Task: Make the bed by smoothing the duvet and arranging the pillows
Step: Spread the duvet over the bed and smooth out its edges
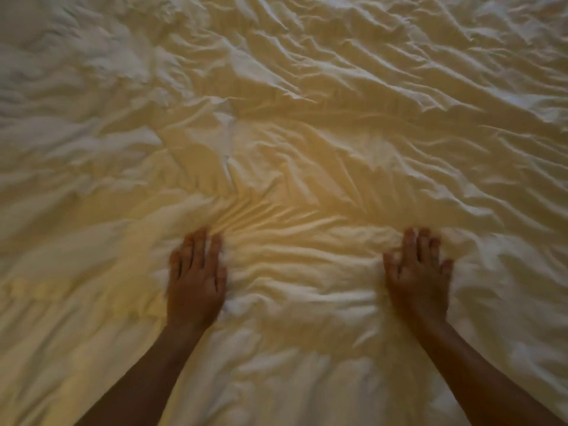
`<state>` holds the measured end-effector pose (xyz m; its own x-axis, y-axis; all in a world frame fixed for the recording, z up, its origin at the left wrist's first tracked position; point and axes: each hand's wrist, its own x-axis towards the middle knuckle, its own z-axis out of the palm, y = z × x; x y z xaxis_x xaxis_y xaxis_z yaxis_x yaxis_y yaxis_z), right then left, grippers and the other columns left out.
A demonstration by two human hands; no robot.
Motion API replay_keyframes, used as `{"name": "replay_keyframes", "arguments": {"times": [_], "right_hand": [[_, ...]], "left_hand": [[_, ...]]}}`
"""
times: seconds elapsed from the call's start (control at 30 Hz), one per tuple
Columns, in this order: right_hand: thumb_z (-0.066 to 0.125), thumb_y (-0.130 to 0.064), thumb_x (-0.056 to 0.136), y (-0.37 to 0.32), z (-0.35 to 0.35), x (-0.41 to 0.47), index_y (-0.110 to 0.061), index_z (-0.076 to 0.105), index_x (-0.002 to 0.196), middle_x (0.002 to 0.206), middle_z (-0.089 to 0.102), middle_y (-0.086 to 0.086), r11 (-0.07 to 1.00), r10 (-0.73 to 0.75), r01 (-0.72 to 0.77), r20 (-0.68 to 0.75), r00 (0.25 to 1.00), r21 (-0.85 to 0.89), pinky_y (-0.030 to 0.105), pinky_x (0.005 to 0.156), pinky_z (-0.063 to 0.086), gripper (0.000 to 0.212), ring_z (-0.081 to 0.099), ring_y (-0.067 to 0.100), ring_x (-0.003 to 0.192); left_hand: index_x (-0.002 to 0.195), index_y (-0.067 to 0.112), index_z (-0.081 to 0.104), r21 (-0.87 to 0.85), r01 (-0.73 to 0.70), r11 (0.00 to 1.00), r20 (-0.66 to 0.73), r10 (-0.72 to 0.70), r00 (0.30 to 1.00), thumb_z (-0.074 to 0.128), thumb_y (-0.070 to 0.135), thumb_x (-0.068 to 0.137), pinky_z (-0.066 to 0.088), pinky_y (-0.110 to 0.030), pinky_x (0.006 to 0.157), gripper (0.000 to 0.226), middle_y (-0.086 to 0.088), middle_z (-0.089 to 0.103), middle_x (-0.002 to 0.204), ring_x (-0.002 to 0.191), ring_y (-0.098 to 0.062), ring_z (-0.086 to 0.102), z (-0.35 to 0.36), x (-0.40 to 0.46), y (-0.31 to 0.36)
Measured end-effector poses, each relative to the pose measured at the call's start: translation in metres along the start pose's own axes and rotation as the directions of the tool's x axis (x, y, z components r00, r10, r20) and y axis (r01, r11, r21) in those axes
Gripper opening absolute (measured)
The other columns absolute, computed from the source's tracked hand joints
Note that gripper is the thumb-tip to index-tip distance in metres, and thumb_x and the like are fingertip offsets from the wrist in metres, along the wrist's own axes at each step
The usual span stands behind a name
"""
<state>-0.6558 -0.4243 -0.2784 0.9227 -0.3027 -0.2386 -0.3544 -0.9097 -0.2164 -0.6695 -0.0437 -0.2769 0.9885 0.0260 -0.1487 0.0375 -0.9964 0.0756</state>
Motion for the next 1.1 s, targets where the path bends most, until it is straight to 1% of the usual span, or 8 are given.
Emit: {"name": "replay_keyframes", "arguments": {"times": [0.07, 0.13, 0.3, 0.5, 0.63, 0.9, 1.0, 1.1], "right_hand": [[0.019, -0.057, 0.092, -0.022, 0.0, -0.032, -0.02, 0.019, 0.158, 0.166, 0.012, 0.006, 0.991, -0.007, 0.005, 0.02, 1.0, 0.134, 0.054, 0.121, 0.006, 0.077, 0.007, 0.025, 0.153], [0.021, -0.057, 0.092, -0.045, 0.004, -0.075, -0.025, 0.013, 0.159, 0.167, 0.005, 0.0, 0.973, -0.08, 0.062, 0.072, 0.994, 0.224, 0.049, 0.121, -0.003, 0.074, -0.001, 0.017, 0.153], [0.011, -0.066, 0.085, -0.091, 0.013, -0.141, -0.031, 0.012, 0.157, 0.166, 0.005, -0.007, 0.95, -0.153, 0.095, 0.179, 0.972, 0.297, 0.048, 0.122, -0.001, 0.08, -0.007, 0.008, 0.151], [0.009, -0.066, 0.088, -0.174, -0.006, -0.112, -0.031, 0.006, 0.158, 0.165, -0.006, -0.011, 0.916, -0.301, 0.25, 0.124, 0.945, 0.315, 0.041, 0.122, -0.009, 0.079, -0.015, 0.006, 0.15], [0.012, -0.059, 0.094, -0.247, -0.012, -0.07, -0.03, 0.002, 0.159, 0.165, -0.01, -0.009, 0.895, -0.361, 0.336, 0.035, 0.932, 0.295, 0.041, 0.123, -0.01, 0.072, -0.016, 0.009, 0.151], [0.03, -0.036, 0.105, -0.379, 0.016, 0.04, -0.023, 0.01, 0.16, 0.167, 0.003, -0.003, 0.858, -0.35, 0.35, -0.071, 0.934, 0.376, 0.042, 0.125, 0.003, 0.059, -0.003, 0.012, 0.153], [0.027, -0.038, 0.104, -0.407, 0.038, 0.076, -0.019, 0.006, 0.159, 0.167, 0.006, -0.002, 0.906, -0.267, 0.294, -0.128, 0.955, 0.304, 0.04, 0.125, 0.002, 0.062, -0.001, 0.013, 0.153], [0.021, -0.05, 0.1, -0.415, 0.054, 0.11, -0.018, 0.008, 0.159, 0.167, 0.006, 0.0, 0.951, -0.237, 0.245, -0.065, 0.969, 0.187, 0.04, 0.124, 0.001, 0.068, 0.0, 0.017, 0.154]], "left_hand": [[0.155, 0.017, 0.029, -0.116, 0.074, 0.991, -0.017, -0.076, 0.997, 0.024, 0.034, 0.099, 0.017, -0.054, 0.12, 0.059, -0.01, 0.021, 0.163, 0.151, -0.029, 0.016, -0.006, -0.023, 0.011], [0.157, 0.021, 0.023, -0.212, 0.085, 0.974, 0.009, -0.085, 0.996, 0.023, 0.035, 0.099, 0.007, -0.049, 0.123, 0.06, -0.005, 0.013, 0.165, 0.153, -0.023, 0.005, -0.013, -0.05, 0.023], [0.157, 0.031, 0.014, -0.263, 0.142, 0.954, 0.071, -0.127, 0.989, 0.014, 0.046, 0.099, -0.009, -0.038, 0.122, 0.061, 0.005, -0.003, 0.166, 0.151, -0.012, -0.012, -0.036, -0.094, 0.01], [0.158, 0.028, 0.014, -0.259, 0.139, 0.956, 0.005, -0.143, 0.99, 0.009, 0.049, 0.097, -0.005, -0.041, 0.123, 0.064, 0.003, -0.004, 0.166, 0.151, -0.012, -0.013, -0.077, -0.041, -0.04], [0.158, 0.027, 0.013, -0.245, 0.063, 0.967, -0.035, -0.073, 0.997, 0.007, 0.049, 0.095, -0.007, -0.04, 0.123, 0.067, 0.002, -0.004, 0.166, 0.151, -0.014, -0.013, -0.098, 0.027, -0.063], [0.158, 0.023, 0.011, -0.284, -0.171, 0.943, -0.057, 0.161, 0.985, 0.015, 0.039, 0.101, -0.003, -0.04, 0.124, 0.059, -0.001, -0.003, 0.166, 0.152, -0.015, -0.008, -0.095, 0.183, -0.09], [0.158, 0.023, 0.011, -0.303, -0.307, 0.902, -0.058, 0.304, 0.951, 0.022, 0.037, 0.105, 0.0, -0.038, 0.124, 0.056, 0.0, 0.0, 0.166, 0.152, -0.014, -0.004, -0.075, 0.232, -0.105], [0.158, 0.029, 0.009, -0.121, -0.459, 0.88, 0.03, 0.465, 0.885, 0.014, 0.047, 0.099, 0.004, -0.044, 0.124, 0.062, 0.0, 0.002, 0.166, 0.153, -0.018, -0.001, -0.057, 0.273, -0.137]]}}
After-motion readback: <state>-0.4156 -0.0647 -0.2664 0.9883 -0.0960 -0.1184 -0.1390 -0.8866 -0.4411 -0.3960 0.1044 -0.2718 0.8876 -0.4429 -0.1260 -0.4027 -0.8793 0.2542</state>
